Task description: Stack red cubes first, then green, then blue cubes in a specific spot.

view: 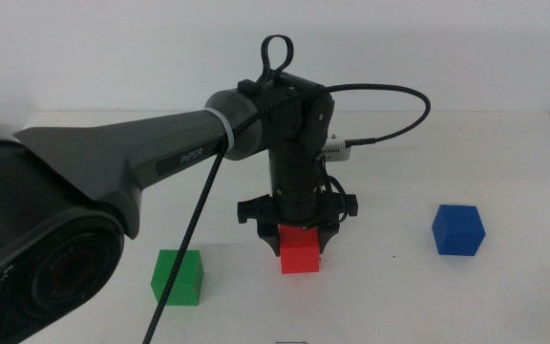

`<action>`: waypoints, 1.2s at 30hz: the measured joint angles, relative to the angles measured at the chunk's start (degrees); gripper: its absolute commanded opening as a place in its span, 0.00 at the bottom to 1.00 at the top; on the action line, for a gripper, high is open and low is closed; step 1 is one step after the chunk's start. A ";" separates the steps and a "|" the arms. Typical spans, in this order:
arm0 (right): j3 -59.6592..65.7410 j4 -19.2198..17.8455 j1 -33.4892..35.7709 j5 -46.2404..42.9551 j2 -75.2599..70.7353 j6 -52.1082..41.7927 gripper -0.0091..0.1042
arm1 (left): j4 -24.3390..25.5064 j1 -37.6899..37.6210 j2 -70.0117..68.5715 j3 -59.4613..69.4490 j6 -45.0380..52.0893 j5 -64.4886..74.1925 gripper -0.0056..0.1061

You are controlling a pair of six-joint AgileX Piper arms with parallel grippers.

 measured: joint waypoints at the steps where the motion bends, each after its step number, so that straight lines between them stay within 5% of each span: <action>1: 0.00 0.00 0.00 0.00 0.00 0.00 0.74 | 0.00 0.00 0.00 0.00 0.00 -0.19 0.04; 17: 0.00 0.00 0.00 0.00 0.00 0.00 0.74 | 0.04 -0.88 1.13 0.00 1.17 -0.69 0.05; 19: 0.00 0.00 0.00 0.00 0.00 0.00 0.74 | 0.04 -0.88 1.13 0.00 1.33 -0.70 0.15; 20: 0.00 0.00 0.00 0.00 0.00 0.00 0.74 | 0.04 -0.88 1.13 -0.12 1.34 -0.57 0.50; 26: 0.00 0.00 0.00 0.00 0.00 0.00 0.74 | 0.04 -0.88 1.84 -2.36 1.60 1.89 0.88; 36: 0.00 0.00 0.00 0.00 0.00 0.00 0.74 | 2.46 -0.88 1.55 -7.74 3.00 3.23 0.89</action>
